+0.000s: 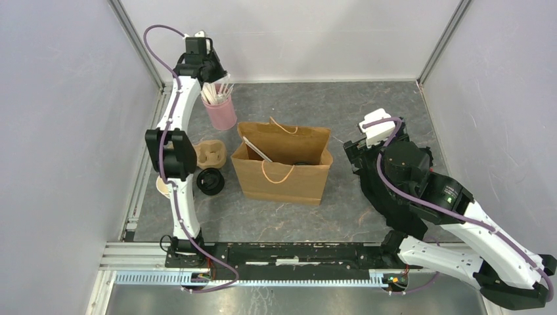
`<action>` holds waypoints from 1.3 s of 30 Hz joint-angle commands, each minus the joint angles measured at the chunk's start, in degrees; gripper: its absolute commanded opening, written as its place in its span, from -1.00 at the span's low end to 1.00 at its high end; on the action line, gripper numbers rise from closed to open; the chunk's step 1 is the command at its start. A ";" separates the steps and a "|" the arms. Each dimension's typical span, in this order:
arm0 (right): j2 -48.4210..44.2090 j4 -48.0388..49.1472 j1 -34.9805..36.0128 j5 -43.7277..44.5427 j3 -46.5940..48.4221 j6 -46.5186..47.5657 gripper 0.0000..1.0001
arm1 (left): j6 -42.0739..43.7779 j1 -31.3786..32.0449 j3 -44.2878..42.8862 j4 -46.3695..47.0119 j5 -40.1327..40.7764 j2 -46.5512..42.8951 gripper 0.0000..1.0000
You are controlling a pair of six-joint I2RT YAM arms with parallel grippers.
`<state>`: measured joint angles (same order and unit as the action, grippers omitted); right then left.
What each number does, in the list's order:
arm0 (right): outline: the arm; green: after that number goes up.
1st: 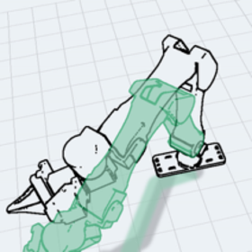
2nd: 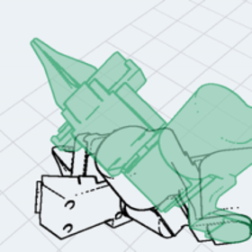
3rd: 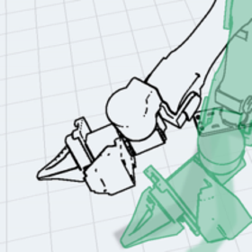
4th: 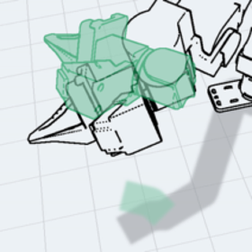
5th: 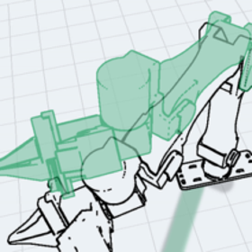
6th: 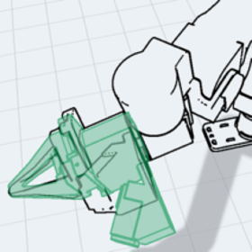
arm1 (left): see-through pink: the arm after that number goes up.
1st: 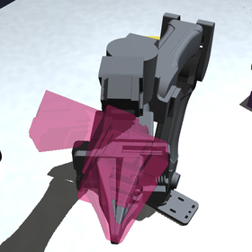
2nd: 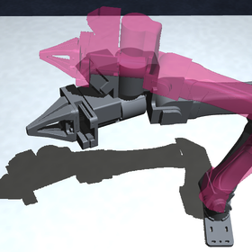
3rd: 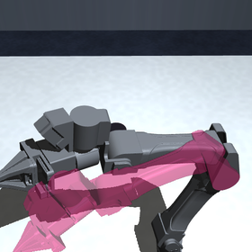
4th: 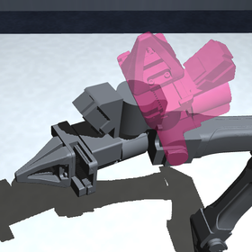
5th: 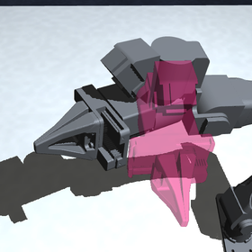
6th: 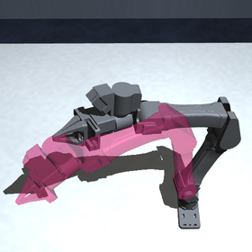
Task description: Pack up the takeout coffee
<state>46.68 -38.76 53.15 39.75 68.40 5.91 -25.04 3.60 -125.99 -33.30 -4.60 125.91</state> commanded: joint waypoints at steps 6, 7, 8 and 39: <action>-0.09 2.12 0.19 0.37 3.58 -0.54 0.96 | 3.70 -1.78 -3.59 -4.52 4.42 -15.81 -0.96; -0.23 2.16 0.20 0.42 3.79 -0.62 0.96 | 3.91 -1.80 -3.60 -5.39 4.43 -17.66 -0.96; -0.33 2.05 0.19 0.51 4.03 -0.72 0.96 | 3.80 -1.90 -3.71 -6.13 4.43 -19.88 -0.96; -3.66 -1.22 0.17 -3.71 11.64 -12.10 0.96 | -33.52 -0.73 31.57 26.19 -44.60 -61.08 -0.96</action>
<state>44.62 -40.88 53.15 35.99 79.13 -3.81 -55.55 2.04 -99.66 -12.78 -47.59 68.55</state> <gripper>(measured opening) 0.981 0.028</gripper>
